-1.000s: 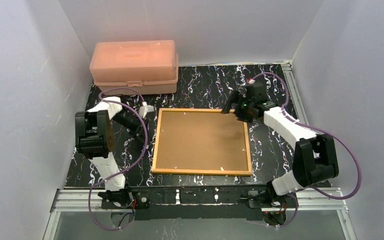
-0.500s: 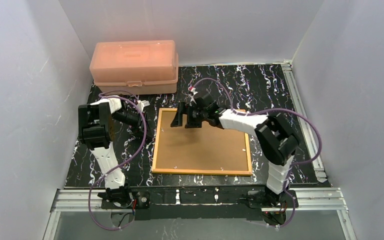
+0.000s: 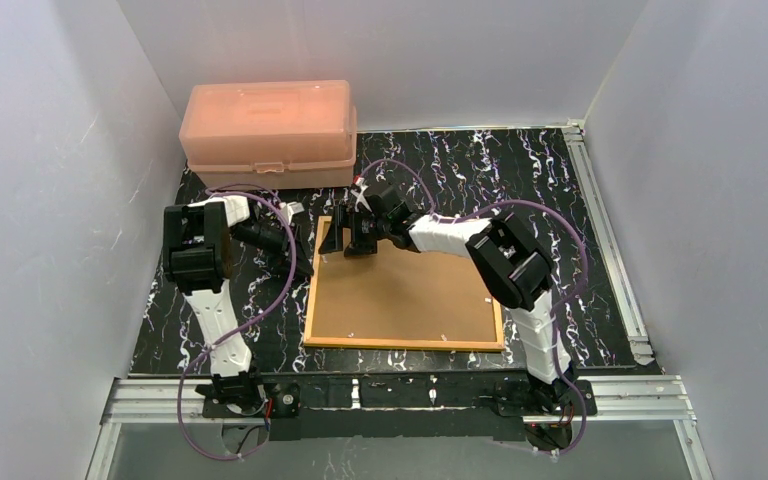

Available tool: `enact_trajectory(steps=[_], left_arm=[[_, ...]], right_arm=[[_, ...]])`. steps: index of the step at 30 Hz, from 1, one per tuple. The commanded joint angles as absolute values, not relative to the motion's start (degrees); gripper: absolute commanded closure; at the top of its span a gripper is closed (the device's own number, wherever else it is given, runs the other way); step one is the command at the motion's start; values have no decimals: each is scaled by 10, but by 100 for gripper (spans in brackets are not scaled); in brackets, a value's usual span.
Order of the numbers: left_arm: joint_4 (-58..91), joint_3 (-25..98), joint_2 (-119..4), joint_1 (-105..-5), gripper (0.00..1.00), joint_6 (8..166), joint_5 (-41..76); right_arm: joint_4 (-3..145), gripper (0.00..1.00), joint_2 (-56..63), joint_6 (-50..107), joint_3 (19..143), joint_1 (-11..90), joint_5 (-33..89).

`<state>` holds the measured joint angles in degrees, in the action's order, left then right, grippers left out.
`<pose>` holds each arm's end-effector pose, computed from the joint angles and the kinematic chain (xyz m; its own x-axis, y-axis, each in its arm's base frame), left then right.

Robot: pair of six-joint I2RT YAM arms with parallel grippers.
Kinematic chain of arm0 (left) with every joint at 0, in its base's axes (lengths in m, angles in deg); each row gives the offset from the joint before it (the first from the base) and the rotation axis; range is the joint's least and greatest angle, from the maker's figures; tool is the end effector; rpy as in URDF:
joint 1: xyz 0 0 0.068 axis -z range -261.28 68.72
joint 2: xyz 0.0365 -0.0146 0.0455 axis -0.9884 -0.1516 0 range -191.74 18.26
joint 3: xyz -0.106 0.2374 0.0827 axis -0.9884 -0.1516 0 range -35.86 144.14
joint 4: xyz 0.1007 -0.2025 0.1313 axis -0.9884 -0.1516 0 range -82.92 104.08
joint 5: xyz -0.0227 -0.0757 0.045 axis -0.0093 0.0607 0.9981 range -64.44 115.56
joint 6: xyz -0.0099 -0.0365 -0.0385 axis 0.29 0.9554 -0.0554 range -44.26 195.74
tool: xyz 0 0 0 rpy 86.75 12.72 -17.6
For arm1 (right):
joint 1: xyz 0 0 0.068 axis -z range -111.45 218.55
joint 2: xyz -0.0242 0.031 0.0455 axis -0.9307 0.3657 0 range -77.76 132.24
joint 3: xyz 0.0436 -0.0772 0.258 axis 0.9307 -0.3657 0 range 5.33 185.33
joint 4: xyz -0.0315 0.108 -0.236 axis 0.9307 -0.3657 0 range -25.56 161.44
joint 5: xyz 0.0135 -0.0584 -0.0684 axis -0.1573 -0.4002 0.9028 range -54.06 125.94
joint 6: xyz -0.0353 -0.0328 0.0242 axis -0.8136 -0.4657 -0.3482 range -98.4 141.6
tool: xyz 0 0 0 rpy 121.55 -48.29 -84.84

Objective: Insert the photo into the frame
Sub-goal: Install the photo frame at the center of the board.

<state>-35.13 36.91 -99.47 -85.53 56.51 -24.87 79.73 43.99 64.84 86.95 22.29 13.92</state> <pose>0.3526 -0.0013 0.1200 -0.9731 0.1381 -0.1845 0.2302 0.6201 -0.7499 0.3194 0.3529 0.1694 -0.8754 0.0038 -0.4833 -0.3985 0.5604 0.7261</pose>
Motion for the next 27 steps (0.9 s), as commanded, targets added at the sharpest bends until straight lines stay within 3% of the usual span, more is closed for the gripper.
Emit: enact_trajectory(steps=[1, 8, 27], left_arm=[[-350, 376, -1007, -846, 81, 569, -261], [-339, 372, -1014, -843, 90, 577, -246], [-331, 361, -1005, -843, 93, 572, -233]], right_arm=[[834, 5, 461, 650, 911, 217, 112], [856, 6, 490, 668, 931, 210, 91], [835, 9, 528, 659, 961, 197, 52]])
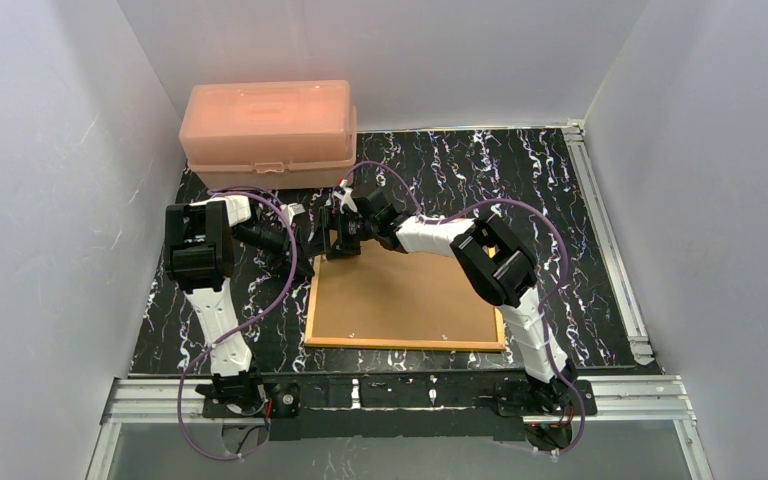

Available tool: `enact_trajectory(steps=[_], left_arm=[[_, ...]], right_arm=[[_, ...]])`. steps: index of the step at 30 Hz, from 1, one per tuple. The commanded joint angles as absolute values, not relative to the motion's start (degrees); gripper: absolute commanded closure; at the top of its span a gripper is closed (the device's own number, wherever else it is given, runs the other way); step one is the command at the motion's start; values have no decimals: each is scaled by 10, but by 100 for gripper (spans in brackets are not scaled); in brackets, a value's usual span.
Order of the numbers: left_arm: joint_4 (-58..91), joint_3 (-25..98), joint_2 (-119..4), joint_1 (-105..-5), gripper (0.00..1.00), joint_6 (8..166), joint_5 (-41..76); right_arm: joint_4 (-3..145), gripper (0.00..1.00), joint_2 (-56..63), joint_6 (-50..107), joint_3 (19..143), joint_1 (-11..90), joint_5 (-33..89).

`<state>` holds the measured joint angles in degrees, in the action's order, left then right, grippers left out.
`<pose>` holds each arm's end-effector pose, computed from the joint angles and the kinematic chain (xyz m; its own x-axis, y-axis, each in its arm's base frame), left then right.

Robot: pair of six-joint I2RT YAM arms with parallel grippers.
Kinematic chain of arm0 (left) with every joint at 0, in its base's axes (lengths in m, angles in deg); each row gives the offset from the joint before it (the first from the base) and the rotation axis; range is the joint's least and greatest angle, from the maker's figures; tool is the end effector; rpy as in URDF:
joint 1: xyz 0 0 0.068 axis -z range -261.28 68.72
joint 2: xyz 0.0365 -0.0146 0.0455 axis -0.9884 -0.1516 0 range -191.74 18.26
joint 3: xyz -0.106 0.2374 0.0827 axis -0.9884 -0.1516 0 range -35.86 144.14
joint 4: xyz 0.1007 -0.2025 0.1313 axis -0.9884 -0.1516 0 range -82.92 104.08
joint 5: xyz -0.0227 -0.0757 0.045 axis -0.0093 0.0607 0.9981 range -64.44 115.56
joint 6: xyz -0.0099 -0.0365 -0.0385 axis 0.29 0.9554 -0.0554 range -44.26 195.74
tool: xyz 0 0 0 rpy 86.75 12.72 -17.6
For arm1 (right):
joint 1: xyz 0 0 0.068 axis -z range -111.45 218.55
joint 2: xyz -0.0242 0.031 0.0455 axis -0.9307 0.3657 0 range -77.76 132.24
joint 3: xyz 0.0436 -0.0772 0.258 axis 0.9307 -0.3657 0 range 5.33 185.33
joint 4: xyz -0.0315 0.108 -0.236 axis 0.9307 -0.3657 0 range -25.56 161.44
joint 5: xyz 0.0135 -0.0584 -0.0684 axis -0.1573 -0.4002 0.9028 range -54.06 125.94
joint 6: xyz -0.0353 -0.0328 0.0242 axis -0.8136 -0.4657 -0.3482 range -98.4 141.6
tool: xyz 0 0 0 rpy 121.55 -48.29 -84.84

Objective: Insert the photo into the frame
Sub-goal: Install the photo frame at the center of the board.

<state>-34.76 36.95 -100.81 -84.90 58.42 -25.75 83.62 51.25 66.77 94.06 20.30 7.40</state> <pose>0.3535 -0.0055 0.1128 -0.9813 0.1244 -0.1466 0.1922 0.6100 -0.7687 0.3235 0.3878 0.1563 -0.8850 -0.0558 -0.4623 -0.4374 0.4399 0.7843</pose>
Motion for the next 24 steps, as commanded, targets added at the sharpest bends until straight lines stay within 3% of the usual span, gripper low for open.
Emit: enact_trajectory(steps=[1, 24], left_arm=[[-331, 361, -1004, -844, 93, 571, -233], [-334, 360, -997, -843, 95, 569, -229]], right_arm=[[834, 9, 528, 657, 960, 196, 50], [807, 11, 543, 616, 987, 196, -6]])
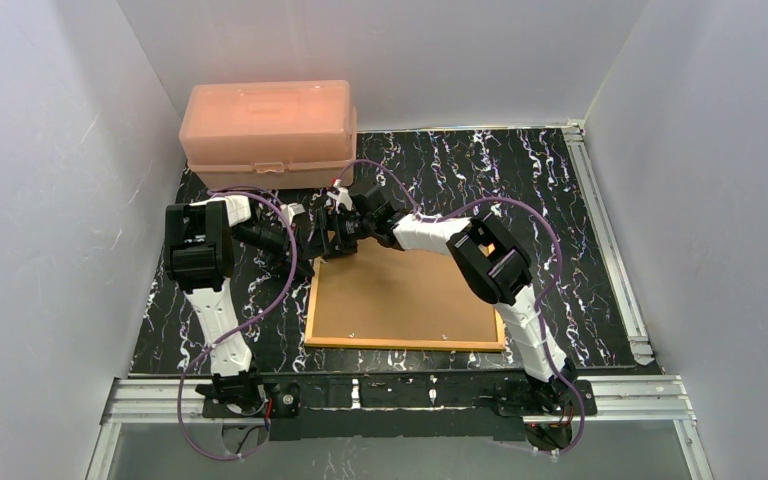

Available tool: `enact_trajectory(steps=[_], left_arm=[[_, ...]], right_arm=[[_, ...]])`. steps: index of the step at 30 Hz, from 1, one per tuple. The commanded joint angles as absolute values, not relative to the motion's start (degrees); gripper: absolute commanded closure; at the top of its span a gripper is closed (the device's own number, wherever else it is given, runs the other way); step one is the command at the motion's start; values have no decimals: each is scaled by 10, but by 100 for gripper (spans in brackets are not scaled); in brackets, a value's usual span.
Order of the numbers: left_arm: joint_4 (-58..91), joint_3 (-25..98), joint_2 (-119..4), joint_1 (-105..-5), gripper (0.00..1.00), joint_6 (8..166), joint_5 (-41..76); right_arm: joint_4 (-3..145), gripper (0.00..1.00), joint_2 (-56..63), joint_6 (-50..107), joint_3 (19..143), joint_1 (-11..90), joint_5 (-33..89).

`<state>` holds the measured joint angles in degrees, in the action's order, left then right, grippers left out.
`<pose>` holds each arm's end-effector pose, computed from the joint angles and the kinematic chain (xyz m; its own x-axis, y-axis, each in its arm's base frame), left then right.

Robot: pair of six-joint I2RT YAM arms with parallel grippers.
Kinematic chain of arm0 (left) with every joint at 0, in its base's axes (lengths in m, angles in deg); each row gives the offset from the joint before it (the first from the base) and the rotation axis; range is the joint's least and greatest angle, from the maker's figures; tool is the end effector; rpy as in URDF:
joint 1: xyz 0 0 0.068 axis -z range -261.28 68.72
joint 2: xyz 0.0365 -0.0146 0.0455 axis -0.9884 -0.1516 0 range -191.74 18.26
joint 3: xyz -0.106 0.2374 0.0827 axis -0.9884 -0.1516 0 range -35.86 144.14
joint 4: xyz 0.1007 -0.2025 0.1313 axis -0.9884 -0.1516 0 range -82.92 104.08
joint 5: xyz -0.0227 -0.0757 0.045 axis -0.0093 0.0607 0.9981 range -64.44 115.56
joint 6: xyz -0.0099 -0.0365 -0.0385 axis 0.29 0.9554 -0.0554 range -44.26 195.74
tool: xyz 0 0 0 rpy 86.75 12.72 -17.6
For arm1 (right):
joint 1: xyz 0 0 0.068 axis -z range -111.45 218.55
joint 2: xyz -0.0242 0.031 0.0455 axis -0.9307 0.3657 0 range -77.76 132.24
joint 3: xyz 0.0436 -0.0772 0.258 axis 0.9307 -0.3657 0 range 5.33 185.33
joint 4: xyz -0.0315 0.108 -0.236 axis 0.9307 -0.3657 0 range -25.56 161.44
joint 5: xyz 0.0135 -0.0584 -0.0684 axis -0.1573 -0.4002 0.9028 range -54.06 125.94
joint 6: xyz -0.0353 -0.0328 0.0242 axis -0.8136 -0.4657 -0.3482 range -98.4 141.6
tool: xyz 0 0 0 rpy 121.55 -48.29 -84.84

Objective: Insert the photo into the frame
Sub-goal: Install the photo frame at the center of the board.

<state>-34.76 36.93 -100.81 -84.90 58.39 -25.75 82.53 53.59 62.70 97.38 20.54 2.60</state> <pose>0.3534 -0.0055 0.1127 -0.9813 0.1247 -0.1466 0.1924 0.6099 -0.7687 0.3290 0.3946 0.1538 -0.8595 -0.1340 -0.4932 -0.5042 0.3809 0.7751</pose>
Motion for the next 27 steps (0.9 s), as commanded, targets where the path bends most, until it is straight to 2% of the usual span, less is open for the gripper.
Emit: enact_trajectory(steps=[1, 9, 15, 18, 23, 24, 27], left_arm=[[-335, 360, -997, -843, 95, 568, -230], [-348, 364, -992, -843, 95, 563, -229], [-384, 382, -972, -846, 94, 549, -231], [-421, 398, -954, -852, 91, 533, -237], [-482, 429, -919, -876, 72, 504, -239], [-493, 434, -912, -883, 67, 500, -240], [-533, 453, -882, -902, 58, 480, -242]], right_arm=[[807, 11, 542, 614, 988, 196, -5], [752, 10, 537, 569, 1046, 197, -3], [625, 7, 466, 445, 1064, 197, 90], [557, 8, 396, 374, 1023, 186, 146], [500, 14, 256, 272, 852, 105, 263], [485, 15, 237, 260, 826, 85, 285], [458, 17, 200, 244, 755, 34, 320]])
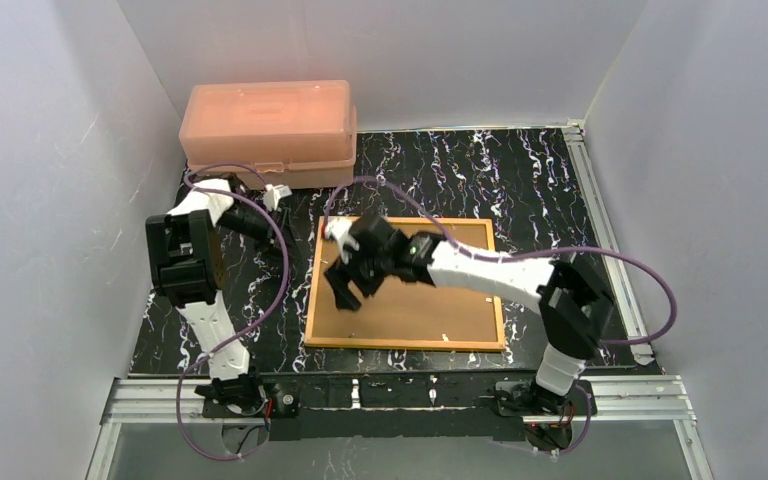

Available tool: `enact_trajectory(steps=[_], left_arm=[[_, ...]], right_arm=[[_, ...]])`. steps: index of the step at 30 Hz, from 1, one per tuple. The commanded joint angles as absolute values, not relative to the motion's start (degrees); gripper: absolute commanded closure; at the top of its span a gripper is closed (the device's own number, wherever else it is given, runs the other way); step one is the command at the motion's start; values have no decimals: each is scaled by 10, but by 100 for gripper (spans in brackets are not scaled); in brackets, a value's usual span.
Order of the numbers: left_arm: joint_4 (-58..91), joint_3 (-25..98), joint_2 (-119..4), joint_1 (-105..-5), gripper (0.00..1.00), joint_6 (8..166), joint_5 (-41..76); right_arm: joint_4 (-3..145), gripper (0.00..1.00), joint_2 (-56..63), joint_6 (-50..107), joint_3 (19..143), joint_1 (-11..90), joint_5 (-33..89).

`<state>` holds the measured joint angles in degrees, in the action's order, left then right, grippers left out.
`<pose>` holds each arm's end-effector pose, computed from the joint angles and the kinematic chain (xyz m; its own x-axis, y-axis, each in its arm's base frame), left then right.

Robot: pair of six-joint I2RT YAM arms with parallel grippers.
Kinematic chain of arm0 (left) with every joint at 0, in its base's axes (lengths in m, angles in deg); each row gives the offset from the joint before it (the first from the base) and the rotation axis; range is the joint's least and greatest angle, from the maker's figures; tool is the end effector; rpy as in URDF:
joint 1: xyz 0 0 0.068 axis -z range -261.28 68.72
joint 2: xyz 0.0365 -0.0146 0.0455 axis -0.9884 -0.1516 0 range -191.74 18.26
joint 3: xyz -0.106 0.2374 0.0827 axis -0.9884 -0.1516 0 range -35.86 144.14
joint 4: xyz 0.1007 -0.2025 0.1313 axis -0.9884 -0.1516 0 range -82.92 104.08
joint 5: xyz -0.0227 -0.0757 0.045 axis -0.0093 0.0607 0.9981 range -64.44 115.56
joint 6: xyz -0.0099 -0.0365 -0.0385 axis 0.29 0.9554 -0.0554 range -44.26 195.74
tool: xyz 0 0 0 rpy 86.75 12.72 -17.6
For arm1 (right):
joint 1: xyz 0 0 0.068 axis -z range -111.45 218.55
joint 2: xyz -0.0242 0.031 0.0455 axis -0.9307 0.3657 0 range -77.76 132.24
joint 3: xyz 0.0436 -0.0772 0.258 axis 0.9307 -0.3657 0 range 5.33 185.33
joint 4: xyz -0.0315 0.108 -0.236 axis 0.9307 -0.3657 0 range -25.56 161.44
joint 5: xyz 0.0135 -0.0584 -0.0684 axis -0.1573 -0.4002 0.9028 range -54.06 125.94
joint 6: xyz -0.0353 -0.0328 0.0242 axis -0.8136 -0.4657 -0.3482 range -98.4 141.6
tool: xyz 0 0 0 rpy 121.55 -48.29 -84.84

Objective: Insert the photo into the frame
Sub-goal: Install the photo frame at the center of the board, then turn over the photo frame at the center of the board.

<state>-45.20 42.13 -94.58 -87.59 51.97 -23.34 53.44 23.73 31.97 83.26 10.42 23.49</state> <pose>0.3516 0.0119 0.1688 -0.9581 0.1606 -0.2370 0.2841 0.6366 -0.7170 0.2061 0.3459 0.2570 -0.5092 -0.4860 -0.7103 -0.8364 0.4738 0.2754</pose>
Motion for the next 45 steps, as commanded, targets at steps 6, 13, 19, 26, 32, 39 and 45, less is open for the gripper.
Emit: enact_trajectory(steps=[6, 13, 19, 26, 32, 39, 45], left_arm=[[-580, 465, -800, -916, 2, 456, -188], [-585, 445, -700, -922, 1, 449, -130], [-557, 451, -666, -939, 2, 490, -102], [-550, 489, -661, -952, 1, 515, -109], [-512, 484, -598, -1000, 2, 485, -261], [-425, 365, -473, -1047, 2, 340, -362], [-612, 340, -445, -1047, 3, -4, -395]], right_arm=[[487, 25, 168, 227, 675, -40, 385], [507, 36, 209, 193, 687, -71, 449], [507, 55, 239, 180, 690, -107, 488], [513, 88, 251, 188, 685, -134, 536], [502, 99, 245, 181, 726, -133, 550], [489, 99, 200, 164, 785, -94, 491], [487, 99, 164, 167, 817, -36, 404]])
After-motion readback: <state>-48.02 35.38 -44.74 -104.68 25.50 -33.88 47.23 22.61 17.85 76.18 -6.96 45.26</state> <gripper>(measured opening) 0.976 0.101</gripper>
